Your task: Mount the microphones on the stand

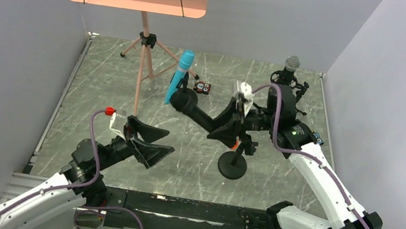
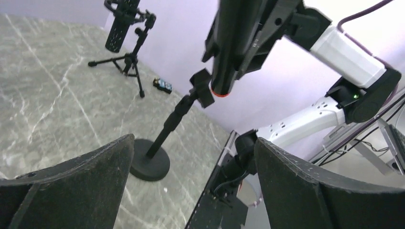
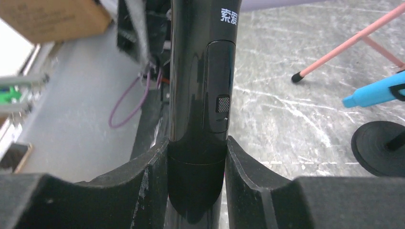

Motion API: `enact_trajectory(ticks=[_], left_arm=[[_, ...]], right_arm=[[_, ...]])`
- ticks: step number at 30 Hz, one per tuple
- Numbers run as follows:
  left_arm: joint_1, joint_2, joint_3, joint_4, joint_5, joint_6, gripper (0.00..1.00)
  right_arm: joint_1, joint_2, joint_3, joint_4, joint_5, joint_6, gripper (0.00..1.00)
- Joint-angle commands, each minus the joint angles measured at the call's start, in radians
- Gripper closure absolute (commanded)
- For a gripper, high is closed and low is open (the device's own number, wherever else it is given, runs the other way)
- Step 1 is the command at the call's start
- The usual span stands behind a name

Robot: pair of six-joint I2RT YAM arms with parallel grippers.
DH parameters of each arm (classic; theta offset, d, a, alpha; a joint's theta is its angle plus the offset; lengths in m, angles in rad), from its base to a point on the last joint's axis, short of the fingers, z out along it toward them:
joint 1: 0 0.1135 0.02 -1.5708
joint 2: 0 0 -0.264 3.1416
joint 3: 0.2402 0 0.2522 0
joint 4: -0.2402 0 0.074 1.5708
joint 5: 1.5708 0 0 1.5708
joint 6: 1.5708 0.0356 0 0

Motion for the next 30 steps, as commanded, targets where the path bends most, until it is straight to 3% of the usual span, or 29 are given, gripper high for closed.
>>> enact_trajectory(ticks=[1, 9, 16, 22, 30], left_arm=[[-0.049, 0.141, 0.09, 0.319, -0.076, 0.056, 0.01], [-0.206, 0.484, 0.267, 0.508, -0.216, 0.246, 0.01], [-0.214, 0.603, 0.35, 0.506, -0.343, 0.232, 0.01], [-0.214, 0.66, 0.396, 0.514, -0.356, 0.186, 0.13], [-0.214, 0.72, 0.415, 0.546, -0.314, 0.137, 0.37]], right_arm=[[-0.031, 0.023, -0.034, 0.455, -0.05, 0.491, 0.84], [-0.038, 0.011, -0.124, 0.567, -0.051, 0.58, 0.83], [-0.037, -0.007, -0.162, 0.603, -0.077, 0.584, 0.82], [-0.03, 0.0, -0.179, 0.627, -0.093, 0.586, 0.82], [-0.028, -0.008, -0.184, 0.613, -0.102, 0.551, 0.81]])
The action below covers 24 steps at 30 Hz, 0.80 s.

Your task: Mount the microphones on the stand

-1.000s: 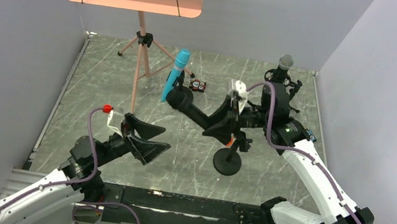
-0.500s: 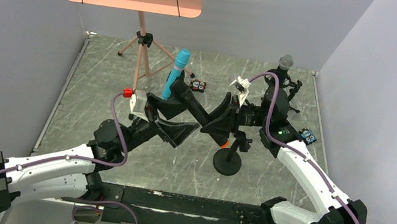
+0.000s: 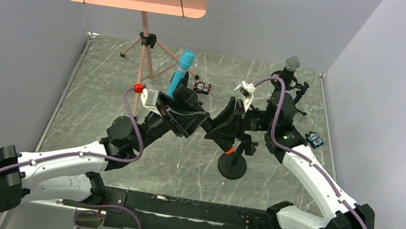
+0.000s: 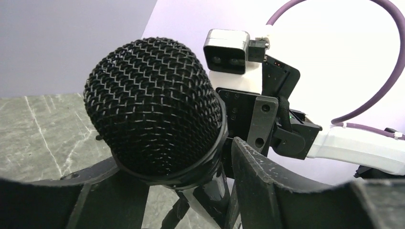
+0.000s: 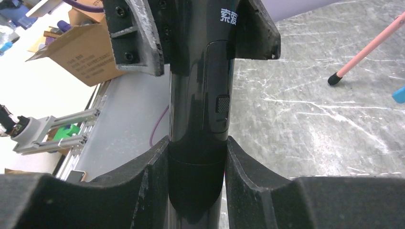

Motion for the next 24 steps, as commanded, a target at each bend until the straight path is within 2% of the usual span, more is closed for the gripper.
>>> enact_trajectory(ticks=[1, 4, 6, 8, 9, 10, 11, 13, 14, 17, 20, 24], left_arm=[[-0.004, 0.017, 0.043, 0.068, 0.024, -0.037, 0.42], [-0.004, 0.02, 0.041, 0.081, 0.039, -0.033, 0.72], [-0.003, 0.005, 0.036, 0.084, 0.042, -0.014, 0.97], [-0.002, -0.024, 0.029, 0.069, 0.036, 0.015, 1.0], [0.0, -0.045, 0.025, 0.057, 0.033, 0.033, 1.0], [0.004, -0.069, 0.021, 0.023, 0.033, 0.048, 1.0], [0.012, -0.098, 0.019, -0.014, 0.044, 0.059, 1.0], [0.039, -0.163, 0.017, -0.107, 0.079, 0.073, 1.0], [0.074, -0.244, 0.021, -0.221, 0.13, 0.092, 1.0], [0.093, -0.334, 0.048, -0.448, 0.194, 0.159, 1.0], [0.095, -0.41, 0.071, -0.676, 0.224, 0.22, 1.0], [0.095, -0.506, 0.065, -0.83, 0.241, 0.261, 1.0]], right_arm=[[0.004, -0.031, 0.004, 0.057, -0.028, -0.019, 0.81], [0.003, -0.029, 0.003, 0.052, -0.033, -0.028, 0.8], [0.004, -0.031, 0.003, 0.036, -0.037, -0.047, 0.74], [0.003, -0.04, 0.007, -0.022, -0.04, -0.106, 0.56], [0.001, -0.047, 0.016, -0.068, -0.039, -0.154, 0.26], [-0.007, -0.062, 0.027, -0.133, -0.035, -0.218, 0.06], [-0.014, -0.075, 0.041, -0.202, -0.036, -0.284, 0.01], [-0.069, -0.109, 0.077, -0.353, -0.043, -0.446, 0.0], [-0.138, -0.154, 0.125, -0.557, -0.022, -0.656, 0.0], [-0.234, -0.227, 0.206, -0.789, 0.086, -0.869, 0.0], [-0.329, -0.293, 0.212, -0.854, 0.211, -0.882, 0.0], [-0.406, -0.35, 0.134, -0.859, 0.284, -0.837, 0.0]])
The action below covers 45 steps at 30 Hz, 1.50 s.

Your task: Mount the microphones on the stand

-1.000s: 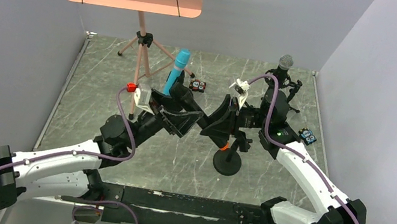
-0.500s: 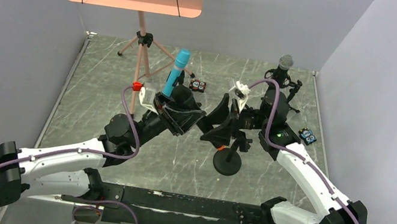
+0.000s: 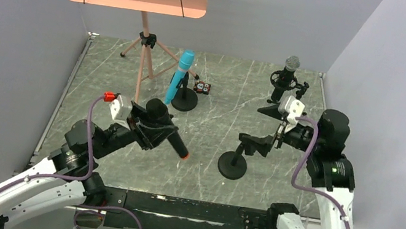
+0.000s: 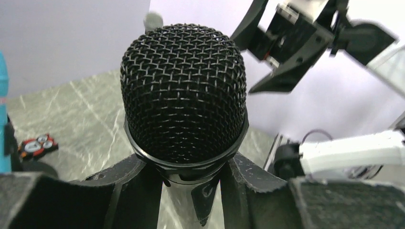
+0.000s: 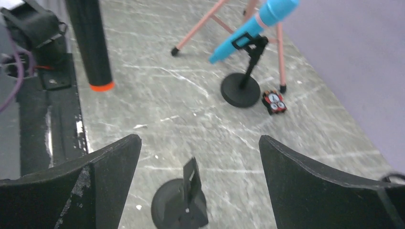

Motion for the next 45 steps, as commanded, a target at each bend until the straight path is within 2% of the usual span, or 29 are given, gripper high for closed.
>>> enact_trajectory(ticks=[1, 9, 15, 18, 25, 30, 35, 37, 40, 45], left_arm=[[0.004, -0.081, 0.022, -0.24, 0.062, 0.082, 1.0], [0.004, -0.124, -0.033, -0.241, 0.125, 0.082, 1.0], [0.004, -0.12, -0.047, -0.228, 0.148, 0.072, 1.0], [0.004, -0.126, -0.057, -0.227, 0.151, 0.066, 1.0], [0.004, -0.151, -0.082, -0.219, 0.152, 0.056, 1.0], [0.004, -0.169, -0.092, -0.228, 0.145, 0.05, 1.0], [0.004, -0.184, -0.116, -0.222, 0.149, 0.037, 1.0], [0.004, -0.187, -0.117, -0.228, 0.15, 0.036, 1.0], [0.004, -0.194, -0.114, -0.236, 0.15, 0.041, 1.0], [0.004, -0.208, -0.119, -0.241, 0.151, 0.044, 1.0]], right_arm=[[-0.062, -0.045, -0.067, -0.139, 0.11, -0.088, 0.0], [-0.066, -0.072, -0.153, -0.2, 0.157, -0.135, 0.04], [-0.053, 0.022, -0.138, -0.21, 0.072, -0.177, 0.22], [-0.02, 0.048, -0.125, -0.215, 0.082, -0.188, 0.3], [0.104, 0.069, -0.121, -0.187, 0.184, -0.18, 0.38], [0.12, 0.098, -0.099, -0.202, 0.201, -0.196, 0.55], [0.144, 0.119, -0.076, -0.235, 0.231, -0.229, 0.82], [0.157, 0.135, -0.058, -0.262, 0.253, -0.252, 0.88], [0.189, 0.174, -0.015, -0.318, 0.301, -0.292, 0.93], [0.219, 0.28, 0.071, -0.434, 0.386, -0.363, 0.95]])
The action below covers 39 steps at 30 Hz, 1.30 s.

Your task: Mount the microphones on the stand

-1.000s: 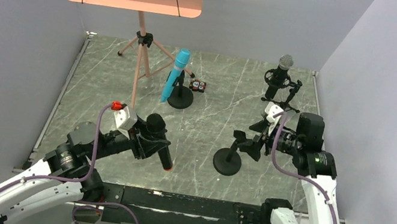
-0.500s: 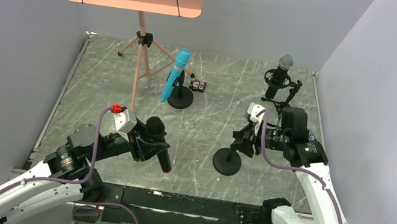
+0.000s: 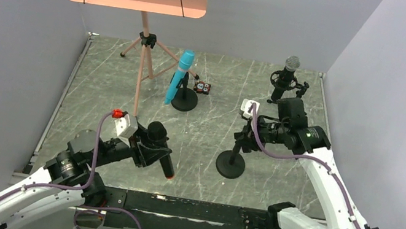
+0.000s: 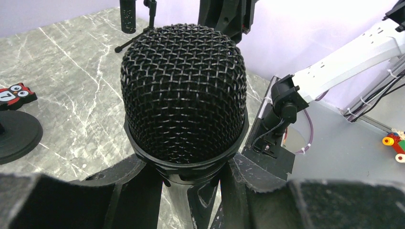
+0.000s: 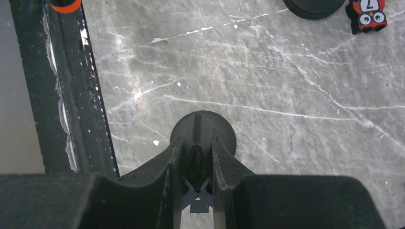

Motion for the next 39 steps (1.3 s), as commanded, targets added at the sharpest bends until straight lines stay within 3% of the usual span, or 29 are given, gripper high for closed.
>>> enact_trajectory(ticks=[1, 7, 14, 22, 29, 39], left_arm=[[0.003, -0.025, 0.007, 0.041, 0.019, -0.01, 1.0], [0.004, -0.044, 0.0, 0.013, 0.018, -0.01, 1.0], [0.003, -0.069, -0.013, -0.003, 0.011, -0.011, 1.0], [0.004, -0.058, -0.013, -0.01, 0.024, -0.007, 1.0], [0.004, -0.01, -0.001, 0.022, 0.047, -0.004, 1.0], [0.004, 0.048, 0.02, 0.055, 0.073, -0.007, 1.0]], right_arm=[[0.021, 0.085, 0.098, -0.133, 0.104, -0.107, 0.95], [0.043, 0.24, 0.195, -0.26, 0.213, -0.204, 0.96], [0.145, 0.328, 0.256, -0.306, 0.441, -0.209, 0.97], [0.158, 0.309, 0.243, -0.344, 0.594, -0.229, 0.98], [0.159, 0.286, 0.152, -0.365, 0.629, -0.244, 0.97], [0.194, 0.424, 0.2, -0.475, 0.819, -0.262, 0.94]])
